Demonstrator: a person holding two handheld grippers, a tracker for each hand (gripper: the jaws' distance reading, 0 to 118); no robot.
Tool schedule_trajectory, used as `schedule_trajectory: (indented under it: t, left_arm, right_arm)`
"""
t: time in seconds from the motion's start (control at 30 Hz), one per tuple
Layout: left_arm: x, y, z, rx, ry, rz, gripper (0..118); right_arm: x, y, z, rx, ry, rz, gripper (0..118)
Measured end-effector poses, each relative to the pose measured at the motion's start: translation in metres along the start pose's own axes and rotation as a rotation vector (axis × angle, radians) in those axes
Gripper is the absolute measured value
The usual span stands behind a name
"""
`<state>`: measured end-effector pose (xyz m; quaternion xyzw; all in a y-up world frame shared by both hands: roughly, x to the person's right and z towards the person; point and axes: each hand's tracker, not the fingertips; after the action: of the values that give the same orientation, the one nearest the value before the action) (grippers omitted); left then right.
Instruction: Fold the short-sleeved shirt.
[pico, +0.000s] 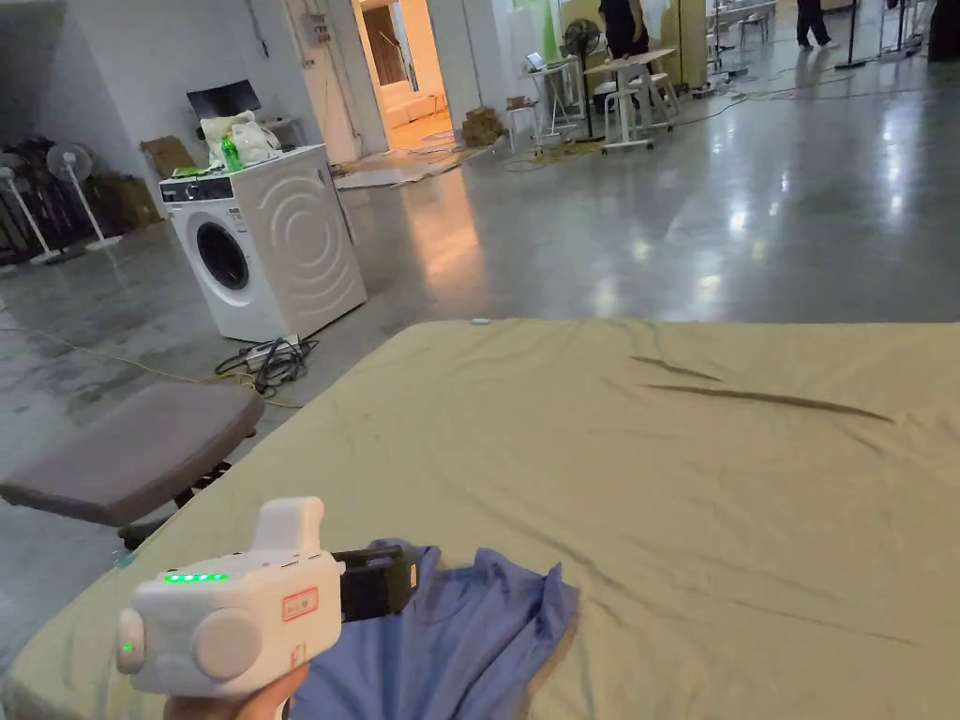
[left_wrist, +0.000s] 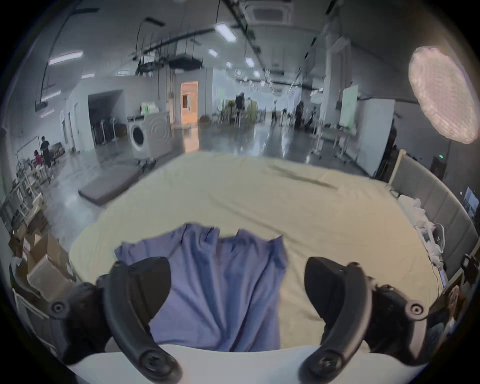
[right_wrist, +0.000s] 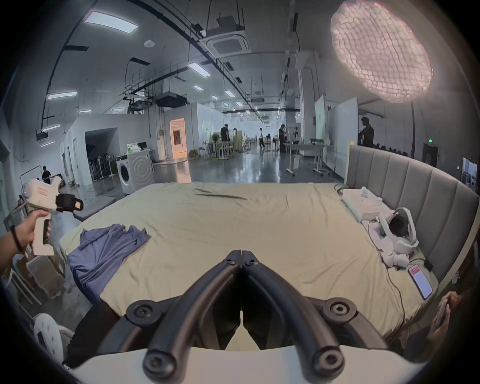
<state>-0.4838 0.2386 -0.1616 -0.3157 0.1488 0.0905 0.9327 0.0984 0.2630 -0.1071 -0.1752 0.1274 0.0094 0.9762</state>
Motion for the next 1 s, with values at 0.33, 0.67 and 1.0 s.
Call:
schedule_trajectory:
  t: [0.33,0.67,1.0]
  left_arm:
    - [-0.034,-0.035,-0.175,-0.295,0.033,0.089,108]
    - [-0.048,-0.061,-0.217,-0.401,0.079,0.059,90]
    - [-0.051,-0.037,-0.177,-0.299,0.09,0.052,4]
  right_arm:
    - [-0.001,-0.019,-0.043,-0.183,-0.037,-0.017,0]
    - [-0.006,-0.045,-0.058,-0.289,-0.064,0.045,0]
    - [-0.003,-0.047,-0.044,-0.252,-0.026,0.053,0]
